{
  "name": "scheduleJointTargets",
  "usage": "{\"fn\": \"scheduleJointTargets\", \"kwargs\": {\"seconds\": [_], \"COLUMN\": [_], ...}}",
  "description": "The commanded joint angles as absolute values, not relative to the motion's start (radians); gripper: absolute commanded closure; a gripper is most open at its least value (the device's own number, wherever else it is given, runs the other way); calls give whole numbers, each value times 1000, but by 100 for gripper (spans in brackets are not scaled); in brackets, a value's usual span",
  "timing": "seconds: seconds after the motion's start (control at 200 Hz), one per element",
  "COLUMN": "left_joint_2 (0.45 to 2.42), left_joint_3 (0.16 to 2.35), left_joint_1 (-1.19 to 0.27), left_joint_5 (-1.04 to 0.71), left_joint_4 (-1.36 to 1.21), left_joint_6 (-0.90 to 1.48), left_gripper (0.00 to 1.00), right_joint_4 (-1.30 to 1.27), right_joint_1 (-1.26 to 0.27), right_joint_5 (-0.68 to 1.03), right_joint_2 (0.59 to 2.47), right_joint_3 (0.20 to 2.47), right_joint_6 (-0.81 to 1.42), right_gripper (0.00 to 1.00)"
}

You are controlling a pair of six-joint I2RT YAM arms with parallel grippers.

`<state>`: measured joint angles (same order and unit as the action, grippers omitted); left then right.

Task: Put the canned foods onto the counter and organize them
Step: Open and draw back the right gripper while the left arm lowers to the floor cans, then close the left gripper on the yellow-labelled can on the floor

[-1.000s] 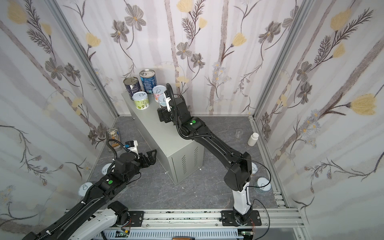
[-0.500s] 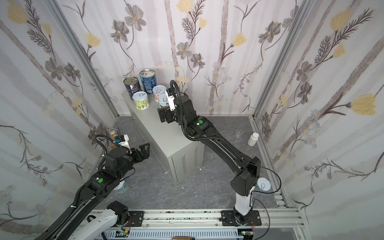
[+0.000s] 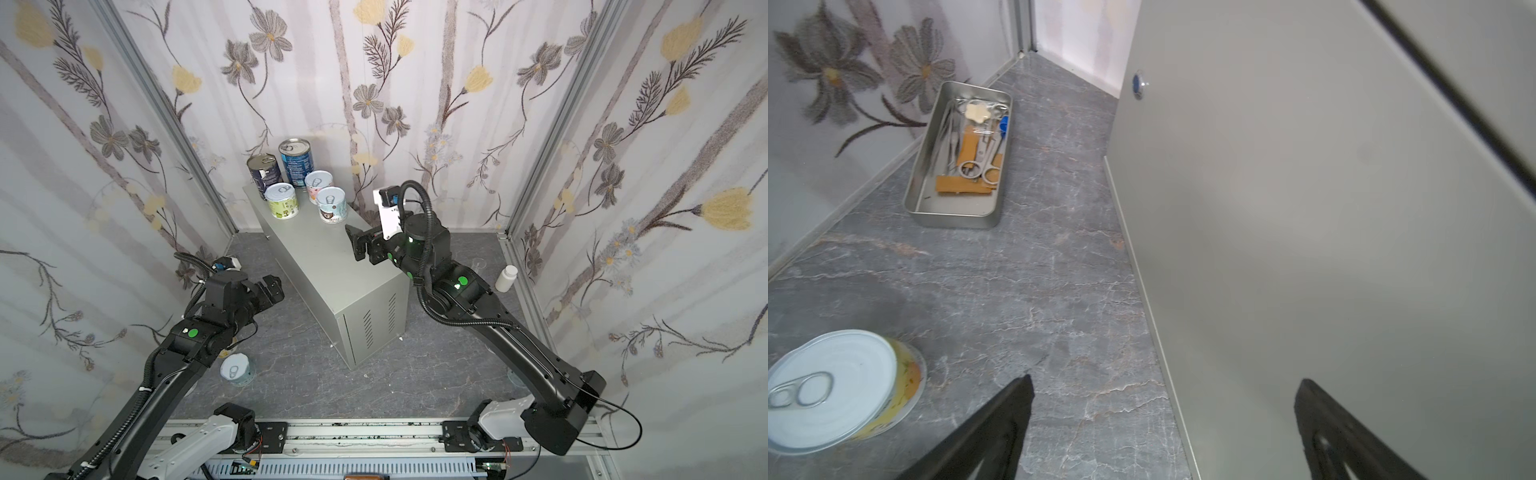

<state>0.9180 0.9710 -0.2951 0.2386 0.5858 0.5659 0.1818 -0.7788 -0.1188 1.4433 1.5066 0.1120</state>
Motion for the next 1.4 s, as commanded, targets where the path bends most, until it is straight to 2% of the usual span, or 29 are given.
{"fn": "scheduleJointTargets", "kwargs": {"seconds": [0.0, 0.285, 0.595, 1.039, 1.399], "left_joint_2": [935, 1015, 1036, 1107, 1216], "left_joint_3": [1003, 1051, 961, 835, 777], "left_joint_1": [-256, -90, 21, 207, 265], "left_joint_5": [284, 328, 437, 423, 388], "left_joint_4": [653, 760, 810, 755, 621], "left_joint_6": [604, 671, 793, 843, 859], "left_gripper": [0, 0, 0, 0, 0], "right_joint_4": [105, 40, -36, -45, -34], "right_joint_1": [-762, -708, -693, -674, -673], "right_joint_5": [-126, -93, -60, -31, -41], "right_joint_2": [1344, 1082, 990, 981, 986], "right_joint_3": [1399, 1097, 901, 856, 854], "right_joint_6": [140, 223, 296, 308, 310], "right_gripper": [0, 0, 0, 0, 0]}}
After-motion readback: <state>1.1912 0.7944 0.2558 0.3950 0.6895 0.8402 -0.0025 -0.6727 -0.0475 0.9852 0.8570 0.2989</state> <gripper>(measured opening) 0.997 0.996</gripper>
